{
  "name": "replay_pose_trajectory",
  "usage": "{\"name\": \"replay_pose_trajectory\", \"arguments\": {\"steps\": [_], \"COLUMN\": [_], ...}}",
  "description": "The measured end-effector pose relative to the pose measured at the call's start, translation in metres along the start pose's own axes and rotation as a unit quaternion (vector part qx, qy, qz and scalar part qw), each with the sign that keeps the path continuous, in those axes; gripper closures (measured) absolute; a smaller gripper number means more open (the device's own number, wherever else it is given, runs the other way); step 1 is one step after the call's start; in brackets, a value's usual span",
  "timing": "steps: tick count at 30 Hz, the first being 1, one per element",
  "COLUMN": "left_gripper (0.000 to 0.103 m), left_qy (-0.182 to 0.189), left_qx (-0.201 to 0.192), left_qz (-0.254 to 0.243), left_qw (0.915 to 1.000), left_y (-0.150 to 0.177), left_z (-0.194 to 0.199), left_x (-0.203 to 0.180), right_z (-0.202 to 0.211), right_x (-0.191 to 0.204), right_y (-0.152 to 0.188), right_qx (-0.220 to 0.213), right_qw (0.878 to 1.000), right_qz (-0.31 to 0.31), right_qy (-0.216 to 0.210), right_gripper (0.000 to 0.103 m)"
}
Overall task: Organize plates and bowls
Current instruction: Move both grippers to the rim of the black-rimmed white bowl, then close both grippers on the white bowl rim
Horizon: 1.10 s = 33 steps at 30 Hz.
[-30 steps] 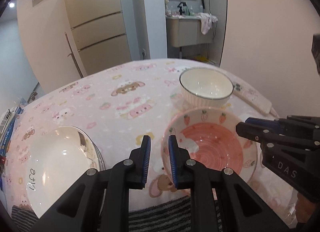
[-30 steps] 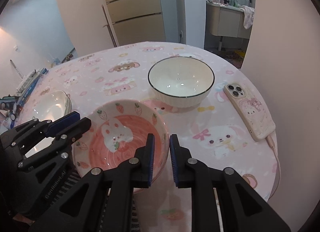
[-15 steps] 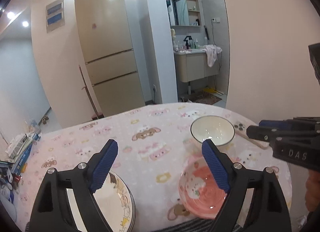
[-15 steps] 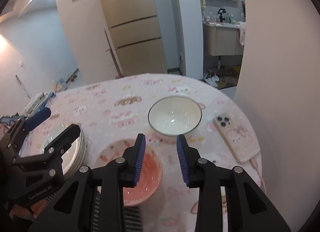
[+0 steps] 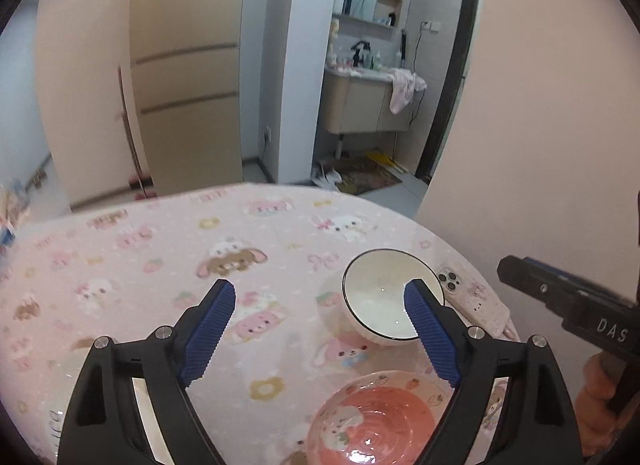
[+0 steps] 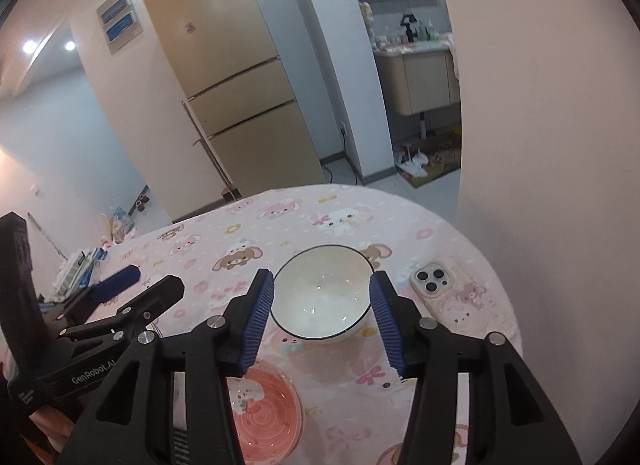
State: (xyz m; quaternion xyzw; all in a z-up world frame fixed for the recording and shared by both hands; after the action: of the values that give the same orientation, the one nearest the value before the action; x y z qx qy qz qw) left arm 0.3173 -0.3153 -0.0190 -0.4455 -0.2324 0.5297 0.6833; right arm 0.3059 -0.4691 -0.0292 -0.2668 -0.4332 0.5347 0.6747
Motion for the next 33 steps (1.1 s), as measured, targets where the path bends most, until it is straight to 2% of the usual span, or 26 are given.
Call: {"name": "replay_pose_trajectory", "arguments": {"steps": [7,11,15,16,20,27,29,31,33], "left_gripper": [0.016,0.025,0.039,0.045,0.056,0.058,0.061,0.061,0.063], "left_qy": [0.036,0.065,0.067,0.072,0.088,0.100,0.107,0.130,0.133], "left_qx": [0.070,0.106,0.122,0.129,0.155,0.183,0.195,0.217,0.231], "left_qz": [0.053,0.109,0.158,0.164,0.168,0.160,0.172,0.197,0.207], "left_qw": [0.9955,0.9862,0.9775,0.9754,0.9696,0.9649,0.9597,0.9473,0.9413], "left_y": [0.023,0.035,0.041,0.042,0.049,0.059,0.063,0.069,0.073], "left_z": [-0.047,-0.068,-0.086,-0.089,-0.102,-0.117,-0.122,-0.129,-0.134], "left_x": [-0.001,0.002,0.008,0.008,0.001,-0.013,-0.015,-0.019,-0.019], "right_z": [-0.046,-0.067,-0.082,-0.086,-0.099,-0.113,-0.115,-0.118,-0.121], "right_x": [-0.029,-0.040,-0.046,-0.047,-0.051,-0.050,-0.051,-0.052,-0.053], "right_y": [0.025,0.038,0.049,0.053,0.065,0.082,0.086,0.088,0.091], "right_qx": [0.052,0.081,0.104,0.110,0.129,0.159,0.163,0.168,0.172], "right_qw": [0.996,0.989,0.983,0.981,0.979,0.967,0.964,0.960,0.957], "right_qz": [-0.072,-0.119,-0.146,-0.152,-0.150,-0.185,-0.192,-0.203,-0.212], "right_qy": [-0.013,-0.039,-0.050,-0.054,-0.048,-0.079,-0.086,-0.092,-0.097], "right_gripper": [0.054,0.054,0.054,0.054,0.054,0.060,0.061,0.061,0.063]}}
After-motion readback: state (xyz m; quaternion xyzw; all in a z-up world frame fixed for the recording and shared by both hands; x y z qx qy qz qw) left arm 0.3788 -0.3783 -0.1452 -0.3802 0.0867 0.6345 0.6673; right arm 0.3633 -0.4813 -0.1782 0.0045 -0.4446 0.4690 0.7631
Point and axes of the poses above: each gripper's, at about its wrist camera, not at the fingertips, and z roughly against the way its jaws point, x to its left, y to its underside, the point moved 10 cm from there along -z, roughly the way its jaws point, and after that the axes turned 12 degrees about -x, right-handed, at the moved point
